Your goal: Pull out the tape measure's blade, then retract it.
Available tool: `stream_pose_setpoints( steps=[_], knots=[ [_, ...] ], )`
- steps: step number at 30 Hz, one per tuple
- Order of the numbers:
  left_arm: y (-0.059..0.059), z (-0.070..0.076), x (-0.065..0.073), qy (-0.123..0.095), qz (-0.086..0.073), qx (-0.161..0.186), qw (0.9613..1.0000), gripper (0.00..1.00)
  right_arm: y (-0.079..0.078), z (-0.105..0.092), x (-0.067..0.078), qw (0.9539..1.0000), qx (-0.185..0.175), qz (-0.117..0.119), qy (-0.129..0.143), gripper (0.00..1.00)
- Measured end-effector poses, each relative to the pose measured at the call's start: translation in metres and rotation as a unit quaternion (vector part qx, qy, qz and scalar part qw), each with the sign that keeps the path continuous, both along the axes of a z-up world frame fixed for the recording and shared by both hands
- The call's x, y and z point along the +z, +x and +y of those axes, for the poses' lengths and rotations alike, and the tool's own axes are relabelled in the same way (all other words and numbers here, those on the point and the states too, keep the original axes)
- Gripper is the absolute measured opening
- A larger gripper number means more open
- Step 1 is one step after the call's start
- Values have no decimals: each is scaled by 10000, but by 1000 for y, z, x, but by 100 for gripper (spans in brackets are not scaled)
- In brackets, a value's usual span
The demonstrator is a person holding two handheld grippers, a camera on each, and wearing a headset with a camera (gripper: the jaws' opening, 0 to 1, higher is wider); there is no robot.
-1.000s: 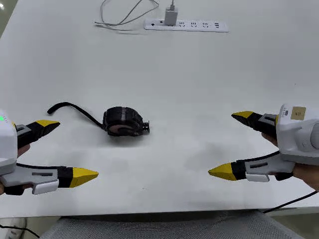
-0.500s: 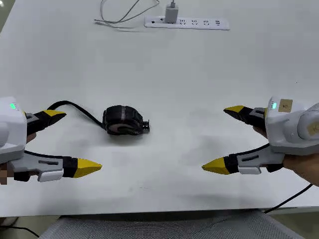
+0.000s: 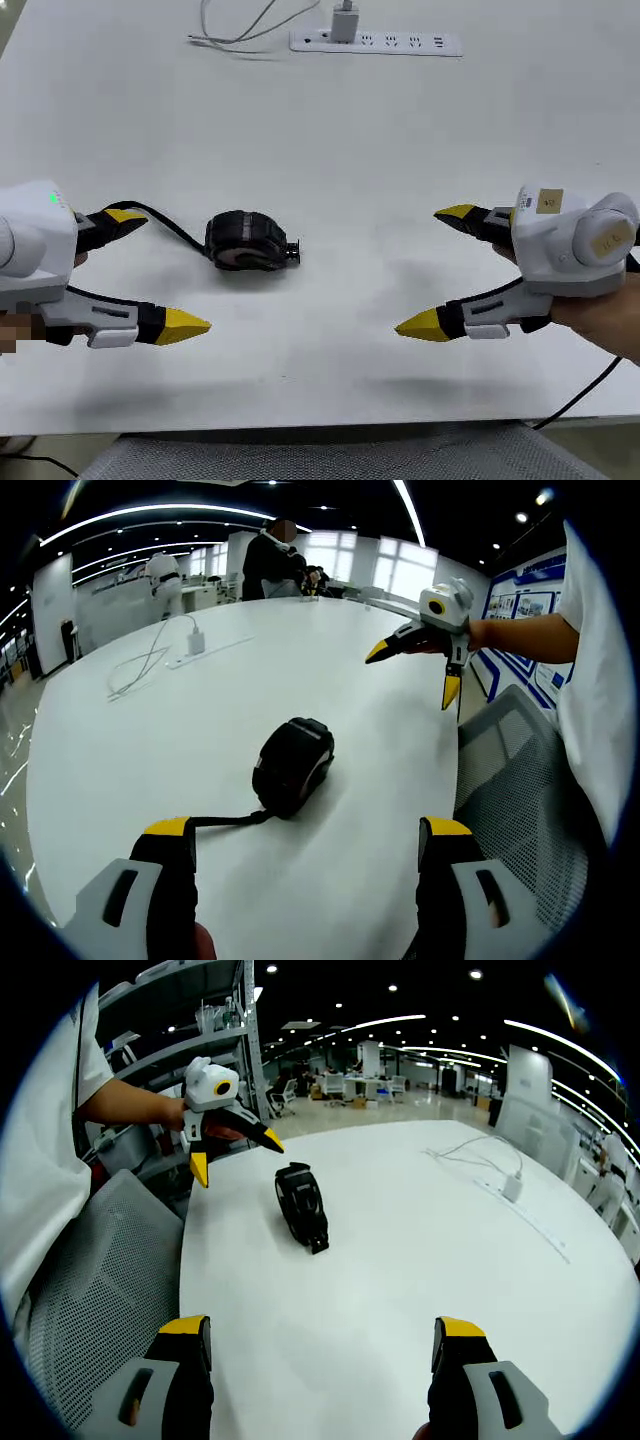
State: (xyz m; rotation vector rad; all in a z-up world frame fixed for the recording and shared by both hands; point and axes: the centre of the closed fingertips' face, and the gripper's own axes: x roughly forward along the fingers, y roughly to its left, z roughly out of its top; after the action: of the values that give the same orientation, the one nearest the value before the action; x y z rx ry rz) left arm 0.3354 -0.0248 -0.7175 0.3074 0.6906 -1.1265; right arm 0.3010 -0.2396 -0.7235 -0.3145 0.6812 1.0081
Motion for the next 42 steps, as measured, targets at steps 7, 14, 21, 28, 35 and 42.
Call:
stream_pose_setpoints(
  steps=[7,14,21,28,35,42],
  knots=[
    [3,-5,-6,201,-13,-285,9994,85,4,7,-4,9998,181,24,-33,89],
    [9,-9,-15,446,-40,-553,9975,83,8,13,-8,9991,387,25,-160,89],
    [17,-15,-18,662,-44,-819,9944,77,14,19,-10,9981,565,4,-254,88],
    [22,-23,-22,844,-82,-1094,9904,66,18,24,-11,9973,691,10,-252,85],
    [31,-31,-26,995,-178,-1259,9869,57,22,28,-14,9965,788,21,-277,84],
    [35,-37,-34,1098,-187,-1480,9827,46,22,33,-20,9955,904,103,-276,82]
  ],
)
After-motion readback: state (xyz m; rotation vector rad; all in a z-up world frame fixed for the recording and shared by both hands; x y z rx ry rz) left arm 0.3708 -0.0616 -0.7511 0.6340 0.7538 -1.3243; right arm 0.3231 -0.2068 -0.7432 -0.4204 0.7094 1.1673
